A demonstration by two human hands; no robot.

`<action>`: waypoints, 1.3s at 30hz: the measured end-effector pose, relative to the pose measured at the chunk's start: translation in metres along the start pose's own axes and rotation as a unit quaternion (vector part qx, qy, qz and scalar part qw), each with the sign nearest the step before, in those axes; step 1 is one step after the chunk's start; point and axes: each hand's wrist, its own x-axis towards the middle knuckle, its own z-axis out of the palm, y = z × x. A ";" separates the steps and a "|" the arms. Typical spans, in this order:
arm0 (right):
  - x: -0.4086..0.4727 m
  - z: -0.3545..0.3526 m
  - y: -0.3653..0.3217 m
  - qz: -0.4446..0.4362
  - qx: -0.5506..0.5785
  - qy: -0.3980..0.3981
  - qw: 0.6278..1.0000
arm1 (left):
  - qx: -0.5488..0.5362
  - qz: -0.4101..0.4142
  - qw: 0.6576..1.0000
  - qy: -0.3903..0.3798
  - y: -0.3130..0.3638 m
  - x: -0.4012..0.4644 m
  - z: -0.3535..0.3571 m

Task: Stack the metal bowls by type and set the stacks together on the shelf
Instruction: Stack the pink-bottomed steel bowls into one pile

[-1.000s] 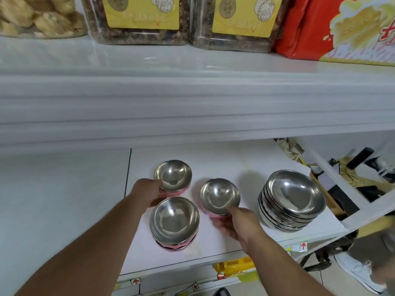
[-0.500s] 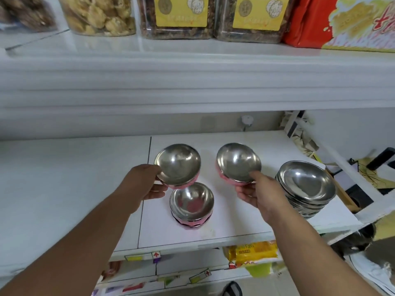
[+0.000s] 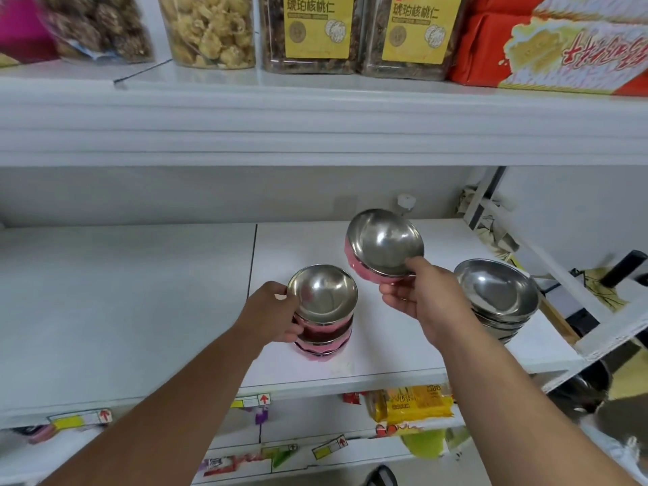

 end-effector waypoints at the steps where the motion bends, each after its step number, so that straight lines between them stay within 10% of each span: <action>1: -0.002 0.002 0.000 0.001 -0.004 -0.009 1.000 | 0.007 0.004 1.000 0.002 -0.002 -0.001 0.001; 18: -0.016 0.035 0.021 0.062 -0.171 -0.121 0.976 | 0.008 0.049 0.997 0.065 -0.032 -0.014 -0.005; 30: -0.021 0.021 0.051 0.024 -0.180 -0.015 0.983 | -0.026 0.048 0.994 0.092 -0.059 -0.007 -0.001; 39: -0.022 0.031 0.085 0.091 -0.170 -0.028 0.981 | -0.207 -0.044 0.977 -0.022 -0.067 -0.005 0.010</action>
